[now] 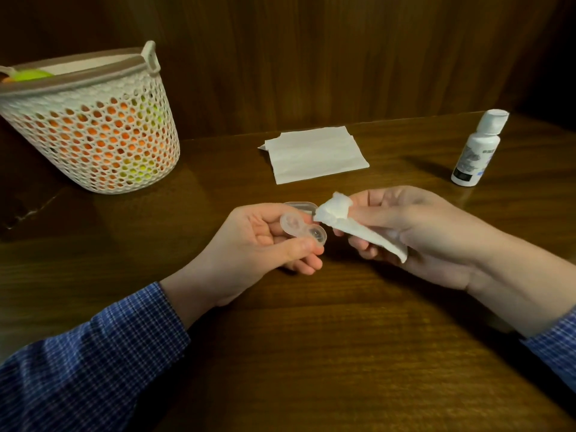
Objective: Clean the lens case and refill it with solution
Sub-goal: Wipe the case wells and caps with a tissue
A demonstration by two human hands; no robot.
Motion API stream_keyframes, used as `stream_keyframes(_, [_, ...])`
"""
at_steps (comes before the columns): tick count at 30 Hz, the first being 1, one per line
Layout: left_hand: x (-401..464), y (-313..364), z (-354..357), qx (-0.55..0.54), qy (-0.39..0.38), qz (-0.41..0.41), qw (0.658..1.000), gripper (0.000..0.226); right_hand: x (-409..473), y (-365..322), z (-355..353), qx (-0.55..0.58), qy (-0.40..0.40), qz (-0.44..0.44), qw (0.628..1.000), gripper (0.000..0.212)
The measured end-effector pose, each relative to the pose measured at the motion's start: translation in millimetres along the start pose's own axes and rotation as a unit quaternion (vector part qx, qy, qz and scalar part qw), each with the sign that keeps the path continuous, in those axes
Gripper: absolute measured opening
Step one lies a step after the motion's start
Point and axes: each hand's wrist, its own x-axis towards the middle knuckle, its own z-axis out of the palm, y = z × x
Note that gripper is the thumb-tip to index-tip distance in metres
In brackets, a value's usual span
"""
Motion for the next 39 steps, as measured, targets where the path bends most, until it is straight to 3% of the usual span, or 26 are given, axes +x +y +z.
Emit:
stream_keyframes(5, [0, 0, 0, 0.003, -0.009, 0.006, 1.000, 0.023, 0, 6, 3, -0.117, 0.011, -0.049, 0.992, 0.022])
stream_keyframes(9, [0, 0, 1, 0.026, -0.016, 0.007, 1.000, 0.024, -1, 10, 7, -0.151, 0.005, -0.073, 0.986, 0.013])
stream_keyframes(13, [-1, 2, 3, 0.036, -0.015, 0.008, 0.999, 0.026, 2, 17, 12, -0.208, 0.049, -0.131, 0.968, 0.004])
stream_keyframes(20, [-2, 1, 6, 0.099, -0.020, 0.020, 0.995, 0.023, 6, 23, 15, -0.254, 0.080, -0.109, 0.958, 0.013])
stream_keyframes(23, [-1, 1, 6, 0.091, -0.013, 0.013, 0.996, 0.024, 8, 21, 11, -0.231, 0.077, -0.082, 0.966, 0.015])
stream_keyframes(28, [0, 3, 3, 0.029, -0.006, -0.029, 0.999, 0.031, 6, 10, 10, -0.089, 0.099, -0.059, 0.989, 0.016])
stream_keyframes(30, [1, 3, 1, 0.007, -0.011, -0.045, 0.999, 0.032, 7, 12, 12, -0.089, 0.115, -0.078, 0.986, 0.011])
stream_keyframes(35, [2, 4, -2, -0.072, -0.024, -0.065, 0.995, 0.026, 6, 16, 13, -0.093, 0.049, -0.096, 0.990, 0.009])
stream_keyframes(39, [1, 3, -3, -0.079, -0.041, -0.059, 0.994, 0.021, 7, 20, 9, -0.192, 0.087, -0.181, 0.961, 0.017])
